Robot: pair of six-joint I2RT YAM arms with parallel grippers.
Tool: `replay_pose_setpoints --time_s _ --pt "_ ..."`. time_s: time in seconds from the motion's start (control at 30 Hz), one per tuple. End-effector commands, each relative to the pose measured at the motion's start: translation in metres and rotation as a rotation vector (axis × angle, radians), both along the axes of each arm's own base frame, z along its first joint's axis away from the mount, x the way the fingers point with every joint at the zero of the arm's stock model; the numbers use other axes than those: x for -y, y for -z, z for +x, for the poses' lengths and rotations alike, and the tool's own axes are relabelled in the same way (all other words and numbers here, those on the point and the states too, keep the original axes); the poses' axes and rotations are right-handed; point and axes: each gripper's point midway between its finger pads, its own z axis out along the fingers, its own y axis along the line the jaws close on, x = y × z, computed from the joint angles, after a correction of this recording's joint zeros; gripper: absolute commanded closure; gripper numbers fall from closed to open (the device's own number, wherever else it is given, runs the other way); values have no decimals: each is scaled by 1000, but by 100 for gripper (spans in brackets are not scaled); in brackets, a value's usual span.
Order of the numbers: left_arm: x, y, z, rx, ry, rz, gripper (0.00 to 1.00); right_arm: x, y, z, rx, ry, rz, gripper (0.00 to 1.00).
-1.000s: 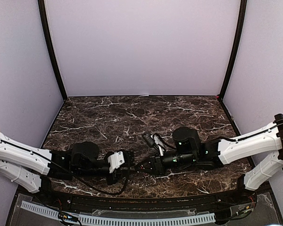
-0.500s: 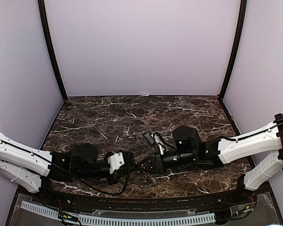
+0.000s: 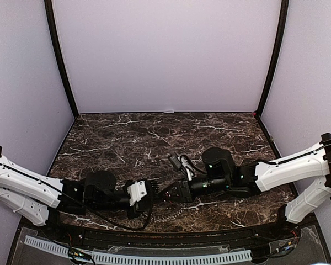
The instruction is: Remove the keys from the keyring
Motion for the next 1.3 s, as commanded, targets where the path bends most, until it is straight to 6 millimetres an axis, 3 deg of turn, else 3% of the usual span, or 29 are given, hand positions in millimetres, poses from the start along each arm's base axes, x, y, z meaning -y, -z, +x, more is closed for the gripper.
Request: replay_pose_setpoints --time_s 0.0,0.23,0.37,0.5,0.7,0.83,1.0,1.27 --pt "-2 -15 4 7 -30 -72 100 0 -29 2 57 -5 92 78" --pt "-7 -34 -11 -58 26 -150 100 15 -49 -6 151 -50 164 49" --pt "-8 -47 -24 -119 77 -182 100 24 -66 -13 210 -77 215 39" --pt "-7 -61 -41 -192 164 -181 100 28 -79 -20 273 -111 247 38" --pt "-9 -80 -55 -247 226 -174 100 30 -107 -35 320 -161 315 46" --pt "-11 -86 -39 -223 140 -166 100 17 -112 -41 408 -101 250 50" --pt "-12 -98 -8 -294 -4 -192 100 18 -108 -25 566 134 167 51" --pt "-11 -106 4 -406 -39 -177 100 20 -95 -13 870 266 -37 50"
